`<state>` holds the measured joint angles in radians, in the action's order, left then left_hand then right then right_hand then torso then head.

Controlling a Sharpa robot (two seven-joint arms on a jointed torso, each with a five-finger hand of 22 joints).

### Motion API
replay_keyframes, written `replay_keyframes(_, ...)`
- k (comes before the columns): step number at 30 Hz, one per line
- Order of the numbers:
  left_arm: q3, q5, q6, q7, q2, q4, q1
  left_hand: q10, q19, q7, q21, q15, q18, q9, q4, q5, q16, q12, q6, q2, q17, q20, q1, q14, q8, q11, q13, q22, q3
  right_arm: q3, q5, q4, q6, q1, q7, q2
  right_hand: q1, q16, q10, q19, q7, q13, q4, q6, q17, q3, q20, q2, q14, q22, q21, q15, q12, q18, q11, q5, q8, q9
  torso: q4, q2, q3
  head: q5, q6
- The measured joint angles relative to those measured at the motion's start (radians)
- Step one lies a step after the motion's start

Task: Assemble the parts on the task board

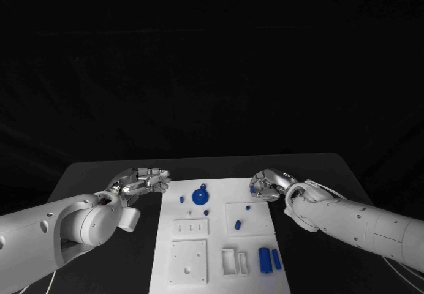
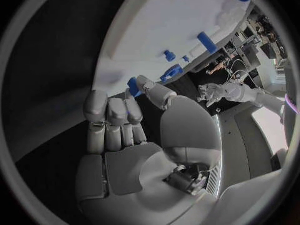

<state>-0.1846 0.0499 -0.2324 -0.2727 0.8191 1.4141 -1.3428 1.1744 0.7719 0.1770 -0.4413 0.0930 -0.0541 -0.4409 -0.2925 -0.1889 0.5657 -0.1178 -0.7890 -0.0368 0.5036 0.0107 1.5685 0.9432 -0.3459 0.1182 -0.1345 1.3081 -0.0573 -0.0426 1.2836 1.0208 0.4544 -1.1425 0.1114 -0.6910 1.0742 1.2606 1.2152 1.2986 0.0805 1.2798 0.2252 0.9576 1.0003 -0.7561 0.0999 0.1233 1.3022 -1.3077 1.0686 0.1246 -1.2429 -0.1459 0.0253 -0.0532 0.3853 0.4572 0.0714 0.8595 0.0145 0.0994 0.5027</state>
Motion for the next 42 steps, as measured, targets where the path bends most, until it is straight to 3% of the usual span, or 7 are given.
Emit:
replay_keyframes(7, 0.000, -0.031, 0.000, 0.014, -0.004, -0.005, 0.000, 0.070, 0.002, -0.024, -0.010, -0.011, 0.000, -0.007, 0.000, 0.000, 0.014, -0.020, -0.064, 0.018, -0.001, 0.002, -0.021, 0.011, -0.018, -0.028, -0.016, 0.000, 0.000, 0.007, 0.028, 0.102, -0.002, -0.026, -0.062, -0.023, -0.004, 0.000, 0.005, 0.000, -0.001, 0.007, 0.011, 0.001, 0.000, -0.003, 0.000, -0.004, 0.004, 0.000, 0.000, 0.004, -0.007, -0.001, 0.005, 0.000, 0.001, 0.000, -0.0029, -0.003, -0.0005, 0.000, -0.006)
replay_keyframes(15, 0.000, -0.106, 0.002, 0.093, -0.028, -0.028, -0.001, 0.147, 0.048, -0.036, -0.039, -0.045, 0.001, -0.006, -0.001, 0.024, 0.058, -0.044, -0.097, -0.006, 0.017, 0.033, -0.121, 0.074, -0.018, -0.066, -0.041, 0.000, -0.006, 0.009, 0.097, 0.216, -0.038, -0.070, -0.159, -0.023, -0.005, 0.000, 0.013, 0.000, -0.001, 0.010, 0.019, 0.001, 0.002, -0.011, 0.000, -0.005, 0.004, 0.000, 0.000, 0.004, -0.011, -0.001, 0.005, -0.006, 0.001, 0.000, -0.0113, -0.020, -0.0017, -0.012, -0.012)
replay_keyframes(24, -0.006, -0.132, 0.019, 0.213, -0.083, -0.065, -0.001, 0.147, 0.047, -0.018, -0.043, -0.042, 0.001, 0.011, -0.001, 0.085, 0.058, -0.020, -0.079, -0.048, 0.023, 0.039, -0.276, 0.070, 0.021, -0.066, -0.059, 0.000, 0.041, 0.009, 0.180, 0.296, -0.073, -0.086, -0.249, 0.031, -0.005, 0.000, 0.013, 0.000, -0.001, 0.011, 0.025, 0.001, 0.003, -0.017, 0.000, -0.005, 0.004, 0.000, 0.000, 0.004, -0.011, -0.002, 0.005, -0.027, 0.001, 0.000, -0.0195, -0.054, -0.0047, -0.039, -0.002)
replay_keyframes(30, -0.023, -0.132, 0.045, 0.277, -0.100, -0.069, -0.001, 0.101, 0.002, -0.018, -0.035, -0.025, 0.001, 0.011, -0.002, 0.108, 0.039, 0.019, -0.079, -0.065, 0.019, 0.025, -0.426, 0.024, 0.026, -0.037, -0.061, 0.000, 0.090, 0.009, 0.222, 0.305, -0.079, -0.086, -0.289, 0.080, -0.011, 0.000, 0.013, 0.000, -0.001, 0.012, 0.026, 0.002, 0.003, -0.015, 0.000, -0.010, 0.005, 0.000, 0.000, 0.003, -0.011, -0.002, 0.005, -0.028, 0.001, 0.000, -0.0219, -0.072, -0.0063, -0.057, 0.005)
replay_keyframes(34, -0.035, -0.133, 0.059, 0.306, -0.106, -0.060, 0.000, 0.089, -0.022, -0.023, -0.032, -0.017, 0.001, 0.010, 0.001, 0.006, 0.039, 0.028, -0.084, -0.067, 0.021, 0.015, -0.474, 0.010, 0.026, -0.029, -0.068, 0.000, 0.122, 0.009, 0.242, 0.306, -0.080, -0.086, -0.308, 0.109, -0.011, 0.000, 0.013, 0.002, -0.002, 0.012, 0.029, 0.002, 0.003, -0.018, -0.002, -0.010, 0.002, 0.000, 0.000, 0.005, -0.011, -0.002, 0.005, -0.034, 0.001, 0.000, -0.0223, -0.081, -0.0065, -0.061, 0.011)
replay_keyframes(39, -0.035, -0.134, 0.066, 0.324, -0.112, -0.051, -0.001, 0.089, -0.029, -0.034, -0.039, -0.018, 0.000, -0.002, 0.007, -0.126, 0.046, 0.028, -0.095, -0.054, 0.030, 0.014, -0.427, 0.004, 0.015, -0.029, -0.082, 0.000, 0.111, 0.006, 0.256, 0.308, -0.080, -0.086, -0.322, 0.132, -0.011, 0.000, 0.013, 0.002, -0.002, 0.012, 0.032, 0.002, 0.003, -0.021, -0.002, -0.010, 0.002, 0.000, 0.000, 0.005, -0.011, -0.002, 0.005, -0.036, 0.001, 0.000, -0.0229, -0.087, -0.0068, -0.063, 0.016)
replay_keyframes(42, -0.036, -0.134, 0.067, 0.331, -0.115, -0.047, -0.001, 0.091, -0.029, -0.034, -0.039, -0.018, 0.000, -0.005, 0.008, -0.151, 0.046, 0.028, -0.095, -0.048, 0.032, 0.014, -0.401, 0.004, 0.014, -0.031, -0.087, 0.000, 0.104, 0.004, 0.262, 0.311, -0.082, -0.086, -0.328, 0.142, -0.011, 0.000, 0.013, 0.002, -0.002, 0.012, 0.032, 0.002, 0.003, -0.021, -0.002, -0.010, 0.001, 0.000, 0.000, 0.005, -0.011, -0.002, 0.005, -0.040, 0.001, 0.000, -0.0233, -0.089, -0.0069, -0.064, 0.018)
